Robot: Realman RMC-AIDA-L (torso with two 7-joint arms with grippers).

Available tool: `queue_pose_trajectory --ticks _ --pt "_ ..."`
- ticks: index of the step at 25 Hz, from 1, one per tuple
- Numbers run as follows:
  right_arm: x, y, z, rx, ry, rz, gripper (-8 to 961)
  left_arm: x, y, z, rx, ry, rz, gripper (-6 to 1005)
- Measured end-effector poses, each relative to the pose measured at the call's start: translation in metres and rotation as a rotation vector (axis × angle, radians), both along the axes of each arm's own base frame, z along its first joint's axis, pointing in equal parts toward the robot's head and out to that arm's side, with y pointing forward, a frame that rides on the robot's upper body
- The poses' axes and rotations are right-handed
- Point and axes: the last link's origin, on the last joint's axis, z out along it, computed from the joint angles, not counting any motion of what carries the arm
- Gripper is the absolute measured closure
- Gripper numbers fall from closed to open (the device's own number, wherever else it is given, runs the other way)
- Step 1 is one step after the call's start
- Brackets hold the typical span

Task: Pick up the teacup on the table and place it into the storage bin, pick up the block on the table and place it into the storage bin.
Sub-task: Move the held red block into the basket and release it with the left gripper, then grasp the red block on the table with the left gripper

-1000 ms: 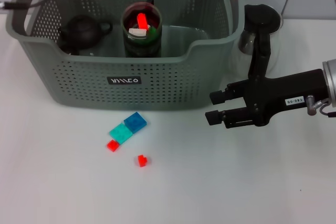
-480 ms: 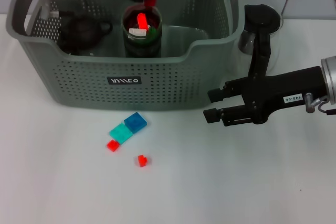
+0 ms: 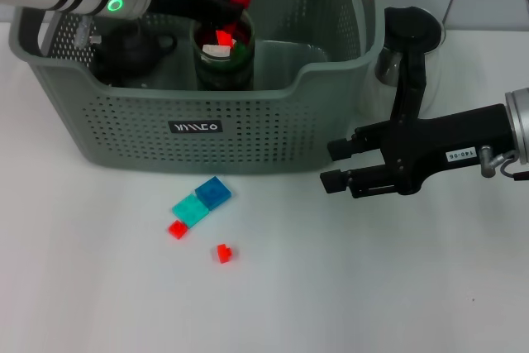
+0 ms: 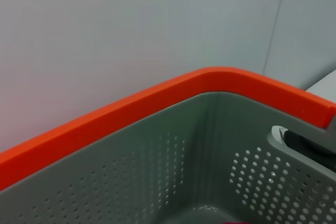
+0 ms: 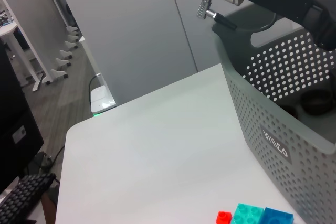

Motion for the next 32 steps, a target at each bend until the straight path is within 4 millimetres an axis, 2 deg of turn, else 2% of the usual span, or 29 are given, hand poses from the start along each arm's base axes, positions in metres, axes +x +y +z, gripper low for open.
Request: queue_pose_trajectory --ticks 10,13,15,18,21,25,29,32 --pt "0.0 0.0 0.0 -0.001 0.001 -0.001 343 -0.007 0.001 0.007 0.029 -0.035 0.039 809" --pt "0.001 -0.001 0.0 -0.002 0.001 -0.003 344 -0.007 -0.002 0.015 0.045 -0.076 0.051 565" --pt "0.001 -0.001 0.0 -0.002 0.001 -0.003 344 -0.005 -0.008 0.024 0.06 -0.138 0.051 562" --pt "0.001 -0.001 0.0 -0.002 0.002 -0.004 344 -0.004 -0.026 0.049 0.078 -0.277 0.039 557" --pt "0.002 -0.001 0.0 -0.001 0.002 -0.006 344 -0.005 -0.052 0.077 0.041 -0.41 0.001 558" --pt "0.002 -0.001 0.0 0.0 0.002 -0.006 343 -0.022 -0.092 0.107 -0.073 -0.46 -0.029 562" --pt "0.001 0.0 0.0 0.001 -0.001 -0.002 343 -0.045 -0.122 0.117 -0.161 -0.456 -0.023 566" --pt "0.0 0.001 0.0 0.001 -0.003 0.001 343 -0.057 -0.14 0.107 -0.256 -0.4 -0.012 567"
